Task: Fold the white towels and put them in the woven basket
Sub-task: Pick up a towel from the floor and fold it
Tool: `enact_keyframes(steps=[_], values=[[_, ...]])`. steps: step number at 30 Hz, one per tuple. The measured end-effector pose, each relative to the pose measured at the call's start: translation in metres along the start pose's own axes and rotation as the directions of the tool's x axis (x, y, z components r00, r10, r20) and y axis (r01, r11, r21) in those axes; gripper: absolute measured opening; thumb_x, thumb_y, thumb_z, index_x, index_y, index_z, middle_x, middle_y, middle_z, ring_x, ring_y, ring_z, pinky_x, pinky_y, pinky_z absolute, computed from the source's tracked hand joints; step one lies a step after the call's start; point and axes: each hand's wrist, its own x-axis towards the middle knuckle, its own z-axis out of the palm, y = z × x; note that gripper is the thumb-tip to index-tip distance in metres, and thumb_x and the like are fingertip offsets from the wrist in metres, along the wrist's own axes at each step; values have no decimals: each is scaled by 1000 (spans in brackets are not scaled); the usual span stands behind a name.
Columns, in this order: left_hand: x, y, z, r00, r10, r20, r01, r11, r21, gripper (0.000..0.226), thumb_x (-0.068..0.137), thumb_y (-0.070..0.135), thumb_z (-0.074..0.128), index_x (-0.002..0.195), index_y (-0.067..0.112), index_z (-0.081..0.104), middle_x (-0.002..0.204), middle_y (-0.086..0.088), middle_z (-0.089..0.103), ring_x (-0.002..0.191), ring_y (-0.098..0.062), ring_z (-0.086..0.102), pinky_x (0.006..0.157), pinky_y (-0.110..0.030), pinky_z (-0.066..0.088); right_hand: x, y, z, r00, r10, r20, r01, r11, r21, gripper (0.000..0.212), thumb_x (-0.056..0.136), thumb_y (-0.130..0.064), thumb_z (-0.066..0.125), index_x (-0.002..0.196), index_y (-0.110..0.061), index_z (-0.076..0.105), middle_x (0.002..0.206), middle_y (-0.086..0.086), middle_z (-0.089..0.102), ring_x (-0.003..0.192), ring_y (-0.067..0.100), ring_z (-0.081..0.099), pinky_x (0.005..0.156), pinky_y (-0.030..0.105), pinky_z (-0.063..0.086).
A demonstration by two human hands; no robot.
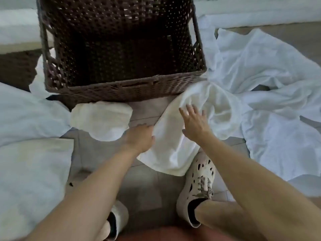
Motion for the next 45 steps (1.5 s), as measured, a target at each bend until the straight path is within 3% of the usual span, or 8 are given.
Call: enact_keyframes(steps=[5,11,19,24,33,37,42,45], values=[[51,25,51,968,-214,-134,216,976,-4,71,78,78,74,112,17,64,104,-3,71,97,-26,70,70,-35,46,34,24,48,981,-51,-188,36,996,-81,68,88,-32,70,150,-24,44,148,9,46,137,35,46,102,53,42],[41,11,58,949,-102,-297,2,948,-318,37,96,37,70,73,23,45,70,3,52,76,-29,62,56,-35,33,36,14,34,938,-155,-309,119,984,-132,39,98,-26,58,136,-20,58,126,8,62,116,33,60,97,46,46],[-112,7,-63,666,-95,-739,-151,954,-259,6,99,22,68,102,23,63,95,1,70,87,-26,62,73,-44,52,-122,11,-80,844,-189,-502,215,977,-6,16,92,-22,67,105,-16,59,102,-2,60,98,29,64,69,36,45],[-220,53,-154,571,160,-805,-230,973,31,25,102,14,62,103,34,78,103,6,78,100,-24,68,83,-44,54,-237,2,-138,939,-256,-230,276,959,60,50,90,-64,73,109,-19,70,97,1,79,83,13,71,67,25,45],[-298,95,-226,525,431,-734,-214,901,377,39,93,18,50,99,46,76,100,18,77,95,-14,67,81,-48,58,-254,-6,-195,862,-189,-471,351,893,283,78,88,-43,86,152,-20,47,142,3,61,116,28,68,98,38,54],[-311,86,-237,477,478,-737,-227,877,423,36,104,10,57,107,38,79,107,12,77,99,-14,64,83,-40,51,-219,-17,-195,860,-350,-371,507,659,556,94,87,-23,89,162,-36,33,152,-5,53,87,28,81,95,47,63],[-305,41,-235,440,433,-787,-212,901,378,34,105,6,55,105,33,76,98,11,67,93,-15,58,77,-40,48,-192,-45,-204,863,-410,-296,504,654,565,19,84,-30,90,93,-40,77,84,-2,71,77,18,58,74,37,47],[-306,13,-232,403,358,-842,-201,933,300,33,104,5,53,101,31,73,101,11,71,96,-15,62,77,-38,50,-190,-53,-211,865,-390,-317,501,711,493,25,90,-33,83,68,-33,73,67,-17,64,65,4,57,67,20,45]])
